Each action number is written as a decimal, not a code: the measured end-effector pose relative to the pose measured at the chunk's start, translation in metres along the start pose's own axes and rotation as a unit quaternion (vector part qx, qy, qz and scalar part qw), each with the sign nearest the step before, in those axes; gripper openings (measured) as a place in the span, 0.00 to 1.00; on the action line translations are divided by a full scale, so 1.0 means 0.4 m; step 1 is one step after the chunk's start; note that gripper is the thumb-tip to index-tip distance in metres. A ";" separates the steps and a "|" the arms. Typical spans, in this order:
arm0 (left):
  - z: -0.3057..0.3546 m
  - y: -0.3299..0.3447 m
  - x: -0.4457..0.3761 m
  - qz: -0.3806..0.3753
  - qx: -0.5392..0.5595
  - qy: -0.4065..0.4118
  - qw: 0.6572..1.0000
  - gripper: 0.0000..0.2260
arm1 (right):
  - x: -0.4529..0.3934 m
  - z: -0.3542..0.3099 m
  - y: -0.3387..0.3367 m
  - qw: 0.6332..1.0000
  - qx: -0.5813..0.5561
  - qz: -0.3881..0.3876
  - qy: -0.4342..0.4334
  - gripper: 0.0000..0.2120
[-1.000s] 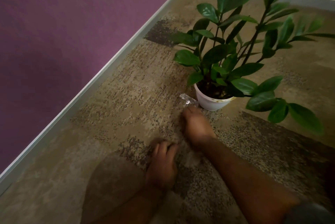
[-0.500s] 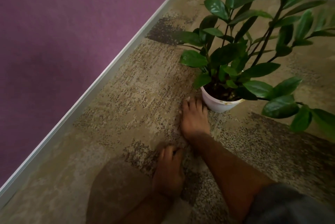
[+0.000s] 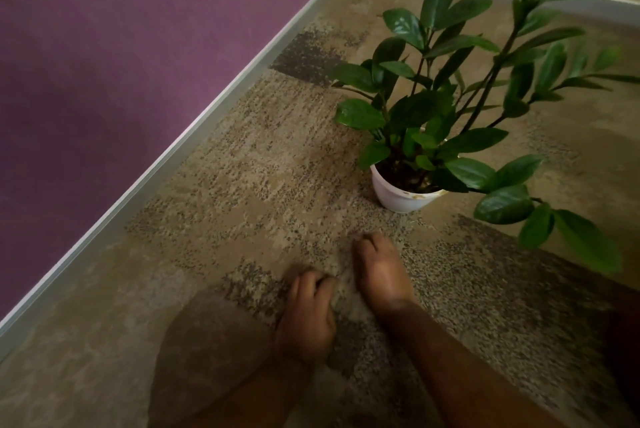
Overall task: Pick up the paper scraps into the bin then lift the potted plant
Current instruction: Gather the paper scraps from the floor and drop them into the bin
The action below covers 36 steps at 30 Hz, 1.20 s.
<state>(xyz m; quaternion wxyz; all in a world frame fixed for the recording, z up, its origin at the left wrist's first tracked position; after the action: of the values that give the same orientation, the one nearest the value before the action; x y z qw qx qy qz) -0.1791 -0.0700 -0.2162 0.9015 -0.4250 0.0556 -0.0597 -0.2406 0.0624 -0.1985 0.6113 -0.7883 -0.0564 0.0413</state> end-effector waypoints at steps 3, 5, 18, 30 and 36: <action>0.004 -0.001 0.001 0.001 -0.002 -0.004 1.000 0.18 | 0.056 0.028 -0.008 1.000 -0.011 -0.004 0.020 0.10; 0.007 -0.002 0.003 0.000 -0.006 -0.008 1.000 0.18 | 0.094 0.050 -0.008 0.999 -0.014 -0.025 0.037 0.11; 0.058 -0.037 0.000 0.079 0.051 -0.153 0.984 0.16 | 0.313 0.232 -0.165 0.964 -0.161 0.006 0.210 0.08; 0.572 0.013 0.009 0.097 0.547 -0.311 0.771 0.10 | 0.373 0.248 -0.506 0.836 -0.391 0.171 0.345 0.09; 0.880 -0.084 -0.032 0.038 0.653 -0.235 0.719 0.10 | 0.409 0.284 -0.748 0.832 -0.398 0.231 0.309 0.07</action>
<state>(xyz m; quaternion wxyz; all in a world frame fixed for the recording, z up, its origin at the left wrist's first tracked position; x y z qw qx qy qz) -0.1406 0.1781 0.0330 0.9409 0.2711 -0.1951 0.0552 -0.1053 0.2680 0.0637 0.2029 -0.9252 0.3076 -0.0907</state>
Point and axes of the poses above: each hand's wrist, its own x-axis away from the middle knuckle, its own y-axis out of the palm, z = x × y, the point moved 7 cm from there along -x, towards the middle knuckle, and after that the axes turned 10 degrees about x, right-handed, at the moved point
